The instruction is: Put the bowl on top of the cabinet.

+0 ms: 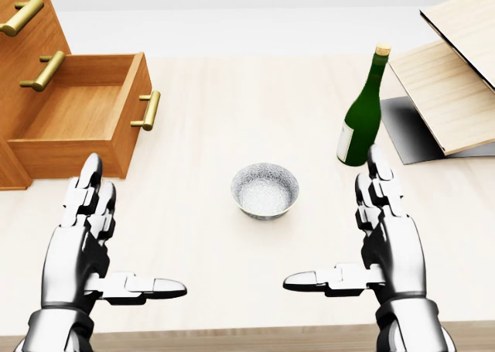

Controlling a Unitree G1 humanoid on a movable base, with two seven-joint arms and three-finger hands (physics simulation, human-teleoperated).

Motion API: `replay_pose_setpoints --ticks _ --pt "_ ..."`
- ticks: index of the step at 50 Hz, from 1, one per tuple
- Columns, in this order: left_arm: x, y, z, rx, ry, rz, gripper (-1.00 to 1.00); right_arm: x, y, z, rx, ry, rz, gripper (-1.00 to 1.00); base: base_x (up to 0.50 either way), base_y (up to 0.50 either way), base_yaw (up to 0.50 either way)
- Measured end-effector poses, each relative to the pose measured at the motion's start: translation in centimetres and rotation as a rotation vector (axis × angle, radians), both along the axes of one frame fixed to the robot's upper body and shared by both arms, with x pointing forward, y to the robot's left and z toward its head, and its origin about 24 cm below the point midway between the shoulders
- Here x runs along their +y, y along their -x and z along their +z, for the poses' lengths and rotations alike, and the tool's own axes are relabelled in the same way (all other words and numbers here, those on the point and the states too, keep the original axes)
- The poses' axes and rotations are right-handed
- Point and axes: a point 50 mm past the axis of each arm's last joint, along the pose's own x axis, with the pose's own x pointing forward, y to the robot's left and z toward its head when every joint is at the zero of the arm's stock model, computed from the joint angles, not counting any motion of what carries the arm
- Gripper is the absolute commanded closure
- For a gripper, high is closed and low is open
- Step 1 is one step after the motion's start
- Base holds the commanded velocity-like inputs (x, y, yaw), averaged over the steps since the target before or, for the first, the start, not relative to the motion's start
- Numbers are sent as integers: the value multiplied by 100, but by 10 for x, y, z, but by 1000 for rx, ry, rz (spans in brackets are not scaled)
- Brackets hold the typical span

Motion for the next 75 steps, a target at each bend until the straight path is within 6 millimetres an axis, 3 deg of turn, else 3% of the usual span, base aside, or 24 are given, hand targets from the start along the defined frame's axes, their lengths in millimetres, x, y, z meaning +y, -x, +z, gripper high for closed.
replay_pose_setpoints --ticks 10,24,61,75 --pt "1 4 22 -95 -9 -4 -100 -2 3 19 -84 -9 -5 -100 0 0 0" --pt "1 6 31 -136 -9 -7 -100 -4 7 32 -141 -16 1 -100 0 50 0" --pt "2 8 34 -146 -12 -10 -100 -4 7 31 -134 -17 -2 -100 0 50 0" --pt "2 8 30 -130 -12 -9 -100 -5 6 29 -129 -25 -19 -100 9 2 0"
